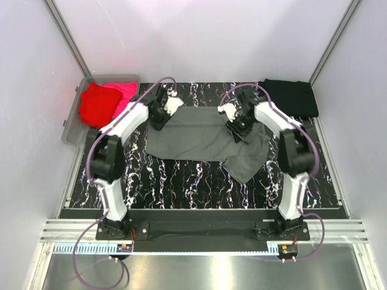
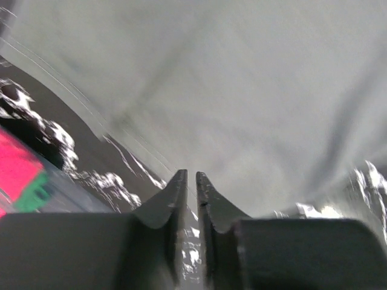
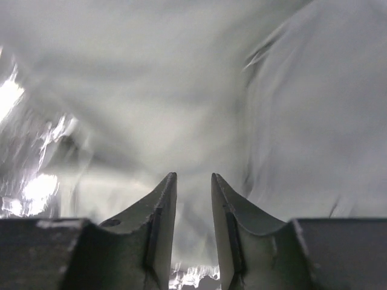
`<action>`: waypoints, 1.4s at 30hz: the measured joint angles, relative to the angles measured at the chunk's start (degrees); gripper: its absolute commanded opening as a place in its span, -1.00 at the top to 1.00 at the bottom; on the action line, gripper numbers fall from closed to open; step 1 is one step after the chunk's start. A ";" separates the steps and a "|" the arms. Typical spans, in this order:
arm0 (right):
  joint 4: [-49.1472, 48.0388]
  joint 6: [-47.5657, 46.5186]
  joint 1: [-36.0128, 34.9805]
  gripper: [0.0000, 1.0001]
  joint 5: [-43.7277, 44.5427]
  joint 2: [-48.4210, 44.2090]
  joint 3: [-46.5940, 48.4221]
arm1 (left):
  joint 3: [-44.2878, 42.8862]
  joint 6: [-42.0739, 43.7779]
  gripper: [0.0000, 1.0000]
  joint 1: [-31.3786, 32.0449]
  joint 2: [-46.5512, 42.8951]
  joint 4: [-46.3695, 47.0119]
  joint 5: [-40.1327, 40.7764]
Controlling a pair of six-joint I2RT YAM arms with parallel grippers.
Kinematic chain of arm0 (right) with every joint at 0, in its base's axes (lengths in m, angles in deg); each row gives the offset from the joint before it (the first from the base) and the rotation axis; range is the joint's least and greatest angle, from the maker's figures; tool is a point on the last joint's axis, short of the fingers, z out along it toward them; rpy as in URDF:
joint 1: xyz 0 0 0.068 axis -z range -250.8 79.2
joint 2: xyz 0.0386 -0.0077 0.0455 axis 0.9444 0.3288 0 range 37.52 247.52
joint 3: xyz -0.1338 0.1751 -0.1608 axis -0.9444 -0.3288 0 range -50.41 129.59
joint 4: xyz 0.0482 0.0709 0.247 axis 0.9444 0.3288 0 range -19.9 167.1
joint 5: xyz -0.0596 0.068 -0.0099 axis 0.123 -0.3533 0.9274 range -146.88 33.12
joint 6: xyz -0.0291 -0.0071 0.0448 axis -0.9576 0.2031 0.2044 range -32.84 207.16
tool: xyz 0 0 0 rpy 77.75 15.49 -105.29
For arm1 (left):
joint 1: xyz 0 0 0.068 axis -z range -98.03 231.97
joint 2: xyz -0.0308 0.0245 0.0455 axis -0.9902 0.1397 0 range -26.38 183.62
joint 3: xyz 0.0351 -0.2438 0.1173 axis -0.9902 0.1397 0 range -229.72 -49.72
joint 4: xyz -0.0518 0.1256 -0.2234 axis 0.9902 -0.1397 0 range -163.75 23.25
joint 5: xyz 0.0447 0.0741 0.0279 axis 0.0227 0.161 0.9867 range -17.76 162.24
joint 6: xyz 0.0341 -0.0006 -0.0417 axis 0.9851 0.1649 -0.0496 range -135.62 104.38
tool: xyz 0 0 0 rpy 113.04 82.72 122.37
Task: Fold and stack the t-shirts
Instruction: Fold the tshirt
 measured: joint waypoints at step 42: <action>-7.50 -37.70 -3.52 0.05 -10.03 -38.25 -50.05 | 17.18 -1.66 0.58 -3.65 -6.40 -3.91 -7.32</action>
